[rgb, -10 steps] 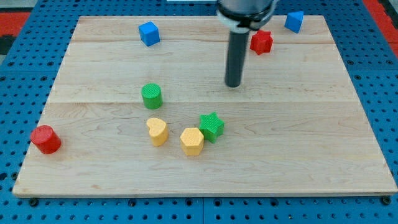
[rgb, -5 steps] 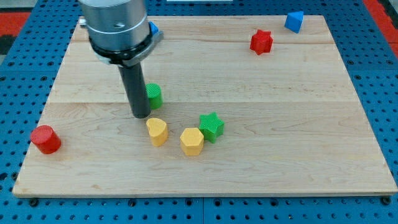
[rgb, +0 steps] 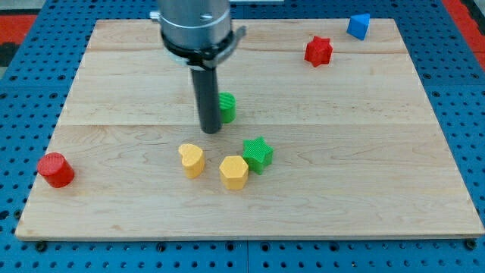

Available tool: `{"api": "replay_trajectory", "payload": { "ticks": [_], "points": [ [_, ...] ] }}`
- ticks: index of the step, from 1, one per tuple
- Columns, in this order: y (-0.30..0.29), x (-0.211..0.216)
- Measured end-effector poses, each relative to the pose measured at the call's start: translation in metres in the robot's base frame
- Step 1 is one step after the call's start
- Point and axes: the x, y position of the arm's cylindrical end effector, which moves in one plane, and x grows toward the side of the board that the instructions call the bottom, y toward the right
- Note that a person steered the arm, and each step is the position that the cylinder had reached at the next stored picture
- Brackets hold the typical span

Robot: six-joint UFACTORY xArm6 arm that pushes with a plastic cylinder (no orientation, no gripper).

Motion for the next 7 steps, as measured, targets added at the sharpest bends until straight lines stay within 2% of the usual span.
{"api": "replay_trajectory", "payload": {
  "ticks": [1, 2, 3, 5, 7],
  "points": [
    [0.034, 0.036],
    [0.1, 0.05],
    [0.12, 0.058],
    [0.121, 0.052],
    [0.16, 0.05]
  ]
}}
